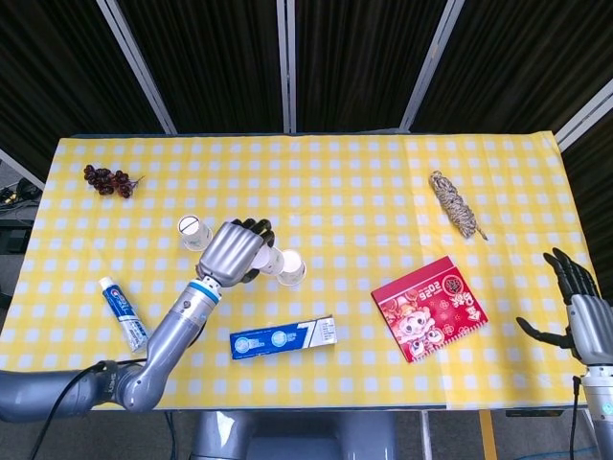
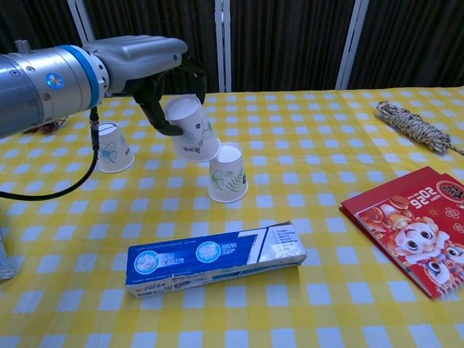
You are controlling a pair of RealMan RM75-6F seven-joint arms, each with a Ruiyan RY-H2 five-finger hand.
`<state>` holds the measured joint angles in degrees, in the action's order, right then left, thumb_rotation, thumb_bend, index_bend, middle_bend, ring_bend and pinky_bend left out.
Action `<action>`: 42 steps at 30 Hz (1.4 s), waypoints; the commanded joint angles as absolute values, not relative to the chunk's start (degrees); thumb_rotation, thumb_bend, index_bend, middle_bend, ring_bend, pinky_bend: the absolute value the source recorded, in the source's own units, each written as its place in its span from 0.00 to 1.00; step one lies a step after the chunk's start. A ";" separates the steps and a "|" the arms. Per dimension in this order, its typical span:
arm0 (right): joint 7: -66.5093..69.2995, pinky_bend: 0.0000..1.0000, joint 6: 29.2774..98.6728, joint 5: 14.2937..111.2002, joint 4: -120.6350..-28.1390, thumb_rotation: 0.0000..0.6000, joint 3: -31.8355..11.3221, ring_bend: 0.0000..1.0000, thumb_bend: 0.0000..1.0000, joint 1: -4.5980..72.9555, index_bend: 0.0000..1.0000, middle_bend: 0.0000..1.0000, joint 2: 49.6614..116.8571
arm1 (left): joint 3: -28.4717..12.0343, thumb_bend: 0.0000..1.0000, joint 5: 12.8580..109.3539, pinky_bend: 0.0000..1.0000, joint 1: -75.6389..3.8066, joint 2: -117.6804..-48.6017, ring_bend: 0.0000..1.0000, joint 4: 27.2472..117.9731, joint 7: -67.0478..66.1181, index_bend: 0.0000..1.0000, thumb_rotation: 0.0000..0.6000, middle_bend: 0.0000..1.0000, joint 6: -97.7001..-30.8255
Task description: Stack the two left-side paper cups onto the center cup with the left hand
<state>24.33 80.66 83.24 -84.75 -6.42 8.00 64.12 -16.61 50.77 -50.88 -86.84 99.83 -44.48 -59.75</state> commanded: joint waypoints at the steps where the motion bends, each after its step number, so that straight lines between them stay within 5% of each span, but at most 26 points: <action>1: 24.95 0.00 80.65 83.60 -84.81 1.00 -6.38 0.00 0.08 8.01 0.00 0.00 63.87 | -16.41 0.33 50.02 0.41 -52.55 -89.34 0.29 98.21 -45.14 0.56 1.00 0.23 -61.13; 10: 26.01 0.00 80.02 83.86 -84.85 1.00 -6.13 0.00 0.08 8.16 0.00 0.00 63.69 | -16.33 0.33 49.24 0.41 -54.35 -91.44 0.28 96.52 -45.20 0.55 1.00 0.22 -61.83; 16: 26.86 0.00 79.85 83.57 -84.64 1.00 -6.30 0.00 0.08 8.18 0.00 0.00 63.62 | -15.96 0.33 46.36 0.33 -56.00 -91.91 0.18 95.43 -46.50 0.48 1.00 0.10 -60.75; 22: 27.43 0.00 79.70 83.40 -84.42 1.00 -6.39 0.00 0.08 8.19 0.00 0.00 63.59 | -15.79 0.31 45.38 0.12 -57.63 -93.13 0.01 93.37 -46.19 0.21 1.00 0.00 -60.20; 27: 27.56 0.00 79.59 83.38 -84.32 1.00 -6.39 0.00 0.08 8.21 0.00 0.00 63.57 | -15.25 0.25 45.64 0.02 -57.95 -93.43 0.00 92.79 -46.08 0.05 1.00 0.00 -60.65; 37: 26.64 0.00 79.99 83.64 -84.58 1.00 -6.26 0.00 0.08 8.04 0.00 0.00 63.63 | -12.83 0.22 47.71 0.01 -55.60 -89.59 0.00 95.26 -43.79 0.03 1.00 0.00 -62.29; 42: 26.20 0.00 79.93 83.38 -84.68 1.00 -6.31 0.00 0.08 8.00 0.00 0.00 63.69 | -10.56 0.07 49.45 0.08 -52.68 -84.30 0.00 96.69 -43.87 0.06 1.00 0.00 -64.95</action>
